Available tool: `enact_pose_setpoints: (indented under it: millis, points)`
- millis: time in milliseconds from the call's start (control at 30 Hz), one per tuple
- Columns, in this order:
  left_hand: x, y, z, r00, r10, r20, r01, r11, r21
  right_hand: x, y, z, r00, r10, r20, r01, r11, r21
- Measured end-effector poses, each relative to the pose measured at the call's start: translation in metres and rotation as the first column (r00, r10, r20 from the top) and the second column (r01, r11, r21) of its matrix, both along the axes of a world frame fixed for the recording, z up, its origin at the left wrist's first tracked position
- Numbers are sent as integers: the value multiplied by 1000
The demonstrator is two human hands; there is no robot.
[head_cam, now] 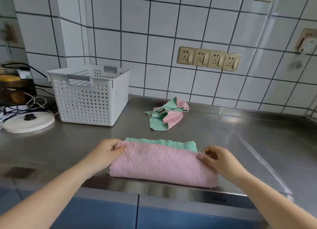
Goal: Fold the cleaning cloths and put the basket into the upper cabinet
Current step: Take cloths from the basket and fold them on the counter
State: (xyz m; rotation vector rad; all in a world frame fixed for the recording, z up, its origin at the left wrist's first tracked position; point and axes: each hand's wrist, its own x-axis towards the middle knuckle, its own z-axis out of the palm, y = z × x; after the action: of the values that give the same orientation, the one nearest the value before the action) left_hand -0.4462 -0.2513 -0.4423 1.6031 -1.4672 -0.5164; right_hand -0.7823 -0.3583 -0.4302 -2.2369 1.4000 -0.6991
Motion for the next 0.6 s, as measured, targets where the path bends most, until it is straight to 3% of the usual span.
enact_pose_setpoints:
  millis: [133,467,600]
  points:
    - [6,-31,6,998,33,-57,-29,998,60,16,-38,6,999,-19,46,19,1000,11]
    - [18,-85,-1,979,145,146,-171,966,192,43,-96,-6,991,-59,-116,69,995,78]
    - [18,-93,-3,971,145,189,-186,959,216,44,-101,-11,992,-69,-105,77,994,73]
